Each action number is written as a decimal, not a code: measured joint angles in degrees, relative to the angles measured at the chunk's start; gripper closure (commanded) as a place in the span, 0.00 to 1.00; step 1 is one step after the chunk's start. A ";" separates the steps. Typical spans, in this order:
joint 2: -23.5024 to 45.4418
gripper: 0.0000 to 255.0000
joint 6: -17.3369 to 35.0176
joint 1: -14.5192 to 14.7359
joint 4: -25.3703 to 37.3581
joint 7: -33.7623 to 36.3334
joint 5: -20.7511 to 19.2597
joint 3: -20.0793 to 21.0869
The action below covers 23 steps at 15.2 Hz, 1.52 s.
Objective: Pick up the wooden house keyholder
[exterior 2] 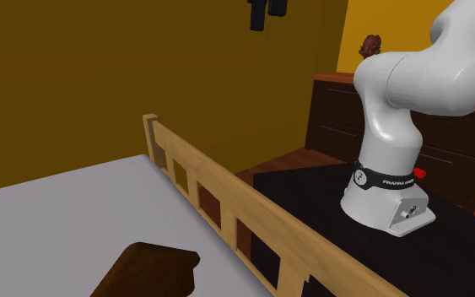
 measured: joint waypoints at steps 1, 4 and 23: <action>0.00 0.00 0.00 0.00 0.00 0.00 0.00 0.00; 0.35 0.00 5.55 0.71 -3.81 -1.73 0.02 0.31; 31.55 0.00 61.75 8.54 -14.79 -17.92 2.30 2.13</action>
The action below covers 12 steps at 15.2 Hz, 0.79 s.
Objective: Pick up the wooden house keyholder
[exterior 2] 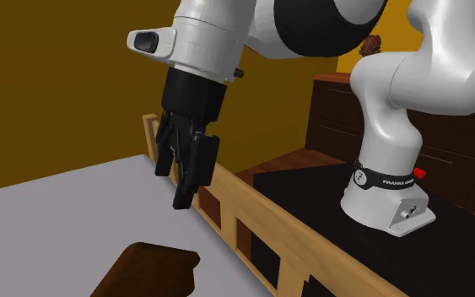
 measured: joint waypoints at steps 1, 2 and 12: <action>2.61 0.00 2.79 0.52 0.63 -0.97 0.31 0.05; 5.04 0.00 5.57 1.07 1.00 -2.25 0.83 -0.05; 18.99 0.00 19.02 2.12 4.18 -12.39 9.24 1.67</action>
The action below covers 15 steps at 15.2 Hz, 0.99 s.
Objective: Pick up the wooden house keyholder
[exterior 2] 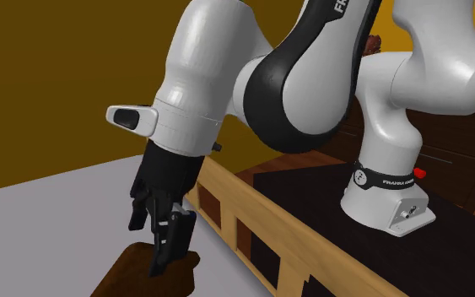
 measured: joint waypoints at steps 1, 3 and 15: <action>0.74 0.00 0.68 -0.43 0.08 -0.90 0.96 0.57; 1.13 1.00 1.07 -0.50 0.09 -1.06 1.22 0.77; -0.52 1.00 -0.57 0.66 0.06 0.93 -0.98 -0.79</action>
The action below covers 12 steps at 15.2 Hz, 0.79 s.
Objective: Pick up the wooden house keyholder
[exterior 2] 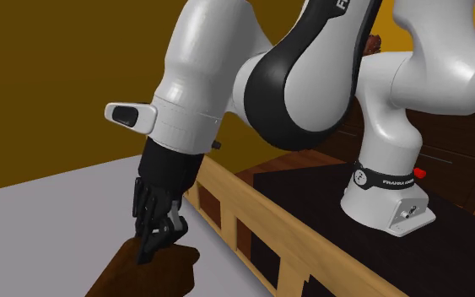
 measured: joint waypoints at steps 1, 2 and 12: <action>-0.93 1.00 -0.84 0.26 -0.11 0.71 -0.87 -0.49; -1.76 1.00 -1.55 0.47 -0.23 1.47 -1.71 -0.85; -9.35 1.00 -9.96 0.09 0.57 6.51 -7.64 -1.78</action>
